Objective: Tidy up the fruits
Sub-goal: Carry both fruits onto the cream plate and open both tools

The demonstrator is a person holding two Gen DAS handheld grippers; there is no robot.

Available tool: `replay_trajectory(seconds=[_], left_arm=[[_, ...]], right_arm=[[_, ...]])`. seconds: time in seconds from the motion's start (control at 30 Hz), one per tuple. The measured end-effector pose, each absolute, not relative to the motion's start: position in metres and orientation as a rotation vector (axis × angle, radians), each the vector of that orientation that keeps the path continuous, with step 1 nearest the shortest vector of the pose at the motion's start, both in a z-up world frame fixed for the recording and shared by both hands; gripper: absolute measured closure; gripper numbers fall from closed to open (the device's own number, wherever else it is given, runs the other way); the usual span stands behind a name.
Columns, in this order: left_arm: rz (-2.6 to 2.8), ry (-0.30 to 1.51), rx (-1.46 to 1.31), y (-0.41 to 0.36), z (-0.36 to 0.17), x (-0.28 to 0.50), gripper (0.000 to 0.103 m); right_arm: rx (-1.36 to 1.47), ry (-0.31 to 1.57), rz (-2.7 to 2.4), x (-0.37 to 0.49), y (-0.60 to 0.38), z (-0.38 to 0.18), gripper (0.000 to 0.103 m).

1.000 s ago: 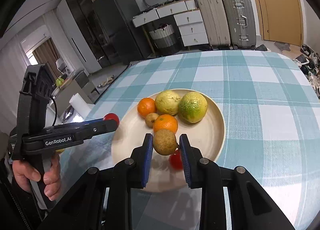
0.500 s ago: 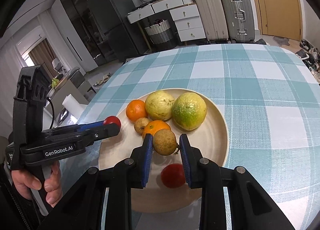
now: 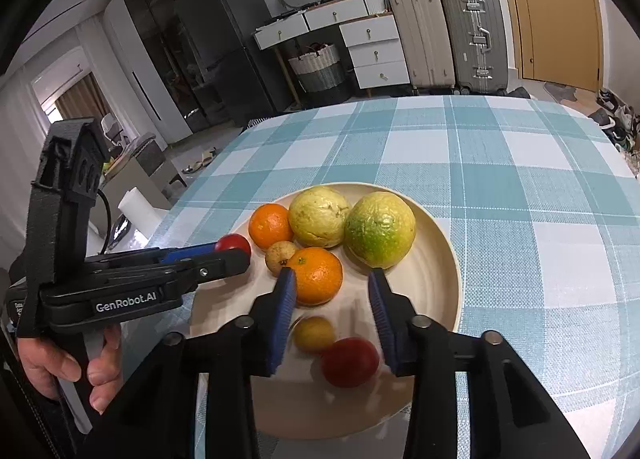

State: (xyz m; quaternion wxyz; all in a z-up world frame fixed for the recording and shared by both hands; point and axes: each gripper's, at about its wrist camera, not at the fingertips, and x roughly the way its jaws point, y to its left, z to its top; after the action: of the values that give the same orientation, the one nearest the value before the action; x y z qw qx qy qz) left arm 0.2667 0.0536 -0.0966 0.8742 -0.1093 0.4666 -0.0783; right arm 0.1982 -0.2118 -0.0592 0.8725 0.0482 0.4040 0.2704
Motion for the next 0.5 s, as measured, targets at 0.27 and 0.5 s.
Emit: replay_trajectory(seconds=[0.27,0.5], left_arm=[[-0.149,0.966,-0.228,0.057,-0.086,0.256,0.063],[-0.141,0.96,-0.229,0.058,-0.077,0.236,0.06]], right_arm=[[0.121,0.811,0.555,0.189,-0.221,-0.049,0.054],[0.134,0.813,0.544,0.177,-0.229,-0.045,0.053]])
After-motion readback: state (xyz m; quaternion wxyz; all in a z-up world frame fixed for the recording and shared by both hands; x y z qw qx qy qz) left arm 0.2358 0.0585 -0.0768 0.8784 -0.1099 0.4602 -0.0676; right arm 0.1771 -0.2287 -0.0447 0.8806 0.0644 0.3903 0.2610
